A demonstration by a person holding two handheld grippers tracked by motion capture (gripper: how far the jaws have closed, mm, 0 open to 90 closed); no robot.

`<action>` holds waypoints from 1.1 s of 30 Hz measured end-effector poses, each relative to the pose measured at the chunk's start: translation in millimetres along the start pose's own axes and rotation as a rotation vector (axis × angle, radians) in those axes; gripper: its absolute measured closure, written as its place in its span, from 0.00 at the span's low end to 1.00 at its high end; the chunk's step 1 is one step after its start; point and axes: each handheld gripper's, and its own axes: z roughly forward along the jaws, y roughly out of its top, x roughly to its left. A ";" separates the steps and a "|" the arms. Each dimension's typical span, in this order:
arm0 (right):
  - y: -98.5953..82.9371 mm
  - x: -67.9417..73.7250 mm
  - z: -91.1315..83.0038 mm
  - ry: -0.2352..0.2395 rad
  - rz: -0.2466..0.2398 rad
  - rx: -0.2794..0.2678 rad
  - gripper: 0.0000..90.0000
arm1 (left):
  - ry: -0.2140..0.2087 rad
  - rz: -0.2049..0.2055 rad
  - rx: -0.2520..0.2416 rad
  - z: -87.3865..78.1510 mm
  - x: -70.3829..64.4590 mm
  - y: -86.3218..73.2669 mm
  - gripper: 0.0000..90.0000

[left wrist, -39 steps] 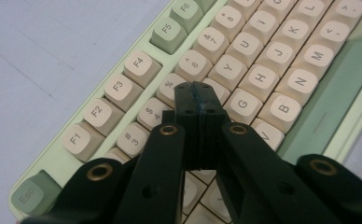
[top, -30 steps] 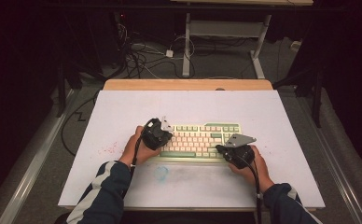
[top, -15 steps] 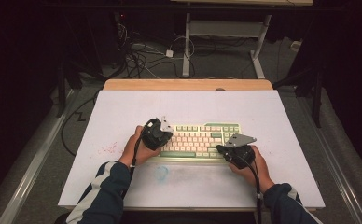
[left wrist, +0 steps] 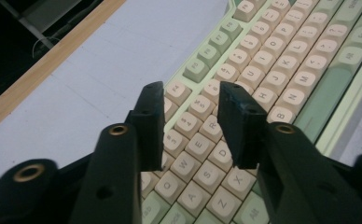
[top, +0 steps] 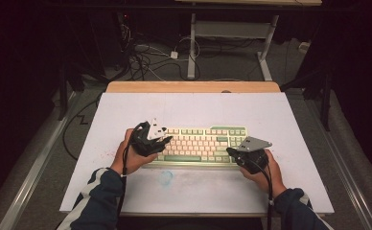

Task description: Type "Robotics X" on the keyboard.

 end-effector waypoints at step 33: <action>22.6 -4.6 -4.5 0.007 -0.004 -0.030 1.00 | 0.152 0.016 -0.055 -71.1 23.5 -60.1 0.21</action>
